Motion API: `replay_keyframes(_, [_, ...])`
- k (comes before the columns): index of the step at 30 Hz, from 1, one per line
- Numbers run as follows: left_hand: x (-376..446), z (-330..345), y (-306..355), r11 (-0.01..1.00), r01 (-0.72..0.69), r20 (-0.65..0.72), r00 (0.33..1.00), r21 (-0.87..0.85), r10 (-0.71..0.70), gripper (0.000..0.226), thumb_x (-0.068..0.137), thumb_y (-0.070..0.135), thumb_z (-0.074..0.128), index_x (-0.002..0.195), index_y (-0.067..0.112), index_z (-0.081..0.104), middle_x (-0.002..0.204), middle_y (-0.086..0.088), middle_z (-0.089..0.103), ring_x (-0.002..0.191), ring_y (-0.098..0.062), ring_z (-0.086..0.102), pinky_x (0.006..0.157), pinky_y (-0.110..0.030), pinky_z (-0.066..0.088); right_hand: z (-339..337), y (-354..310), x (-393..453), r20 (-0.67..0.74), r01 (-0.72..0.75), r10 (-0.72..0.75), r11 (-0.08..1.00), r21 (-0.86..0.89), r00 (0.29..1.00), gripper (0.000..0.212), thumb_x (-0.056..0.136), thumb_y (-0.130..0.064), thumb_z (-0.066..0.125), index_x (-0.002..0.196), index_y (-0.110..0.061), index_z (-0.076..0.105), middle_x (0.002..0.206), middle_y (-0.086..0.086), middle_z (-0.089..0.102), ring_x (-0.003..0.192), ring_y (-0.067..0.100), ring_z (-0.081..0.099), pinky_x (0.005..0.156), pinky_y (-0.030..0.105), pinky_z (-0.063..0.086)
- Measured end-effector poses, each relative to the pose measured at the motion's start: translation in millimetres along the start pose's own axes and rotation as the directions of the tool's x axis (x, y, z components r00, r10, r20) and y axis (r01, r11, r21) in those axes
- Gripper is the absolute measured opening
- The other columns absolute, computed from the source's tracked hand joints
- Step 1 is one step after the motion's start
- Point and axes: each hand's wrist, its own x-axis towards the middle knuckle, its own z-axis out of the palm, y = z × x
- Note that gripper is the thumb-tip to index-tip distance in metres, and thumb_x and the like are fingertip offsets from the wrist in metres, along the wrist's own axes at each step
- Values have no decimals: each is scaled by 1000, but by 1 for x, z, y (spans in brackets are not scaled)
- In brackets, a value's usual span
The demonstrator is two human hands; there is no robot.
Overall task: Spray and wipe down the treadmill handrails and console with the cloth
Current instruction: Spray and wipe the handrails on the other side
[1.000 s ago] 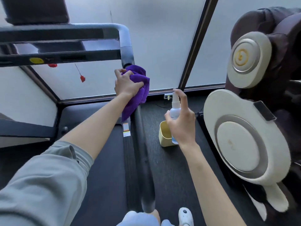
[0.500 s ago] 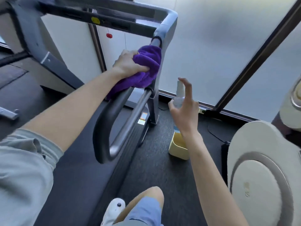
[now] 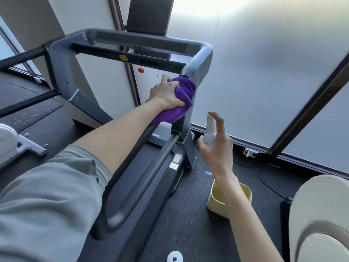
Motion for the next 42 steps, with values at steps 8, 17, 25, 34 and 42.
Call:
replay_keyframes(8, [41, 6, -2, 972, 96, -50, 993, -215, -109, 48, 72, 61, 71, 107, 31, 59, 108, 1, 65, 99, -21, 59, 79, -28, 37, 2, 14, 36, 64, 21, -22, 1000, 19, 998, 67, 80, -5, 60, 133, -40, 38, 59, 1, 48, 51, 21, 47, 51, 40, 48])
replay_keyframes(17, [0, 7, 4, 978, 197, -127, 974, 66, -188, 62, 69, 66, 69, 114, 26, 53, 112, -4, 65, 103, -30, 61, 76, -31, 36, 5, 13, 49, 287, 132, -161, 984, 118, 944, 67, 80, -5, 59, 135, -39, 40, 58, -8, 45, 53, 18, 44, 58, 38, 49])
replay_keyframes(25, [-120, -16, -18, 939, 344, -185, 921, -24, -342, 62, 66, 78, 63, 101, 29, 53, 102, 1, 68, 98, -30, 63, 76, -32, 37, 1, 9, 40, 359, 143, -212, 967, 211, 909, 64, 80, -3, 57, 131, -38, 41, 57, -8, 44, 51, 16, 40, 55, 33, 43])
replay_keyframes(34, [-278, -28, -42, 854, 481, -369, 771, -198, -520, 59, 59, 85, 55, 87, 34, 49, 79, 16, 64, 83, -24, 64, 69, -34, 45, 23, -23, -2, 338, 167, -269, 939, 301, 902, 67, 78, -1, 57, 129, -41, 41, 91, -37, 54, 50, 14, 44, 51, 26, 42])
replay_keyframes(42, [-258, -16, -33, 905, 415, -540, 741, -97, -398, 55, 67, 79, 57, 86, 28, 54, 83, 10, 66, 74, -22, 66, 60, -27, 32, 32, -35, -24, 327, 156, -271, 928, 337, 905, 66, 78, -3, 60, 127, -43, 42, 77, -20, 58, 46, 13, 45, 46, 27, 44])
